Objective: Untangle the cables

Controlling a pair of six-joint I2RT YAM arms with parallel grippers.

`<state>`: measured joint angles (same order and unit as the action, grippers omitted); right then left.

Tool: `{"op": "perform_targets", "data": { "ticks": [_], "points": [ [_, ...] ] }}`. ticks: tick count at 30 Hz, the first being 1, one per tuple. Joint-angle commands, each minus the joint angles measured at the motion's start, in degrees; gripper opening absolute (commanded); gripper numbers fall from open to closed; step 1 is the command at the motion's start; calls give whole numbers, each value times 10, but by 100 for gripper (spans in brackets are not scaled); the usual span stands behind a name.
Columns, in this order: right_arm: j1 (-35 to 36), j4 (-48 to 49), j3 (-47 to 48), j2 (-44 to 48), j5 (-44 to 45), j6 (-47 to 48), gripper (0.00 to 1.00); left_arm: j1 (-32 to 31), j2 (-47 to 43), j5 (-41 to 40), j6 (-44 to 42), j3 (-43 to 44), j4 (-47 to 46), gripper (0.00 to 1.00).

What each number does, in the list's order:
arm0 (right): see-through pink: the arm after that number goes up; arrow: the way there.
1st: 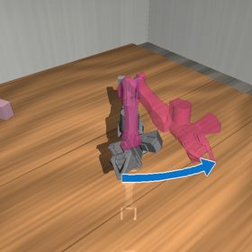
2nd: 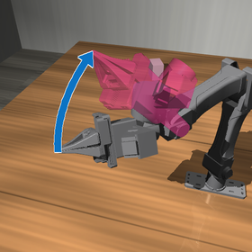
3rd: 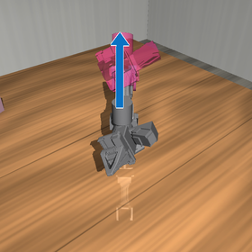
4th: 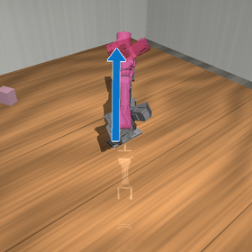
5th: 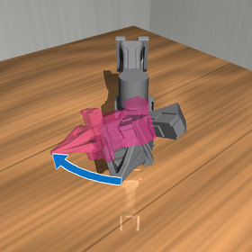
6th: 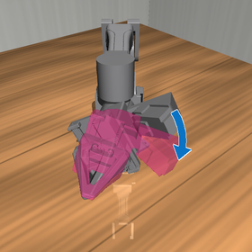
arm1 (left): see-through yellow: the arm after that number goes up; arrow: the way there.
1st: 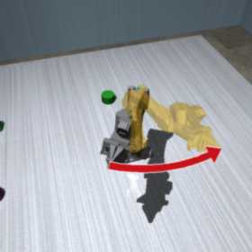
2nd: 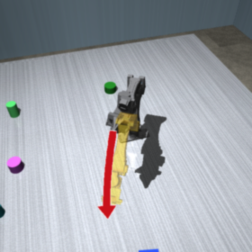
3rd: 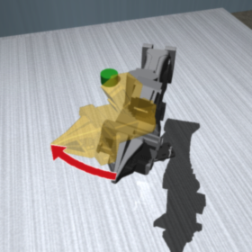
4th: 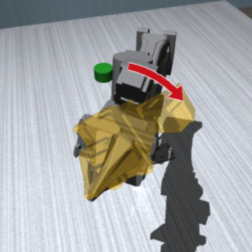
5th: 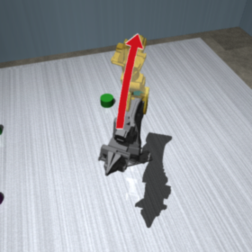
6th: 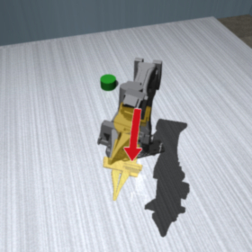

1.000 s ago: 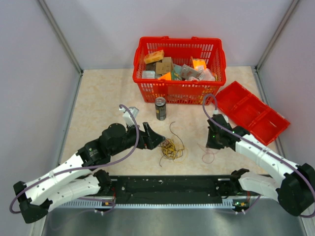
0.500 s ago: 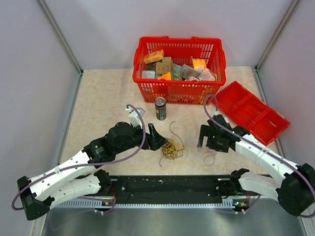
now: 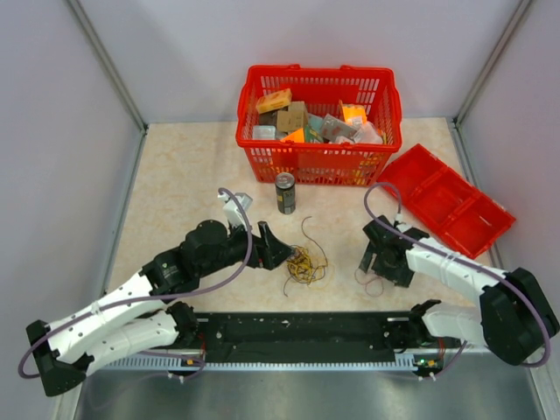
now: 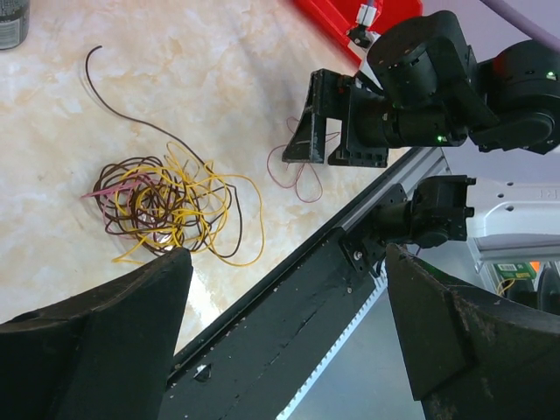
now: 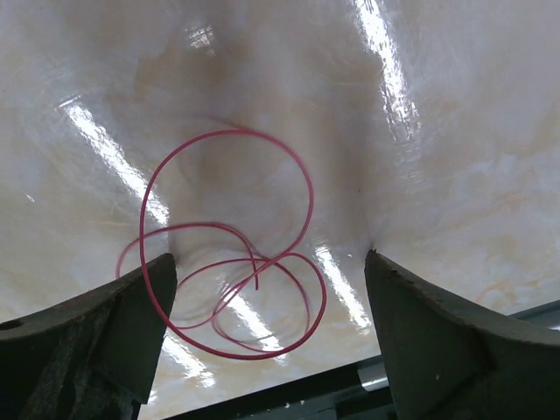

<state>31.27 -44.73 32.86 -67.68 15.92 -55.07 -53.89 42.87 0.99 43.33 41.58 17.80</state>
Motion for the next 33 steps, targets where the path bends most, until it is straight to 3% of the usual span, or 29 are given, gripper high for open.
{"op": "perform_targets", "data": {
  "ticks": [1, 5, 10, 14, 18, 25, 30, 33],
  "points": [
    [-2, 0, 6, -16, 12, -59, 86, 1, 15, 6, -13, 12, -23, 94],
    [6, -1, 16, -49, 21, -83, 77, 1, 23, 13, -14, 17, -28, 93],
    [29, -2, 4, -78, -11, -128, 22, 1, 3, 11, -10, 8, -21, 93],
    [43, -5, -2, -78, -12, -160, 0, 1, -15, 3, -10, 2, -11, 93],
    [33, -8, 29, -30, 11, -128, 0, 1, -14, 3, -15, 11, -1, 93],
    [-71, -50, 115, 117, 105, -57, 0, 1, -16, -5, -27, 29, 21, 93],
    [-226, -60, 169, 191, 142, -14, 0, 1, -22, -5, -27, 32, 28, 93],
    [-327, -55, 226, 176, 148, 16, 0, 1, -23, -5, -26, 36, 29, 93]
  ]
}}
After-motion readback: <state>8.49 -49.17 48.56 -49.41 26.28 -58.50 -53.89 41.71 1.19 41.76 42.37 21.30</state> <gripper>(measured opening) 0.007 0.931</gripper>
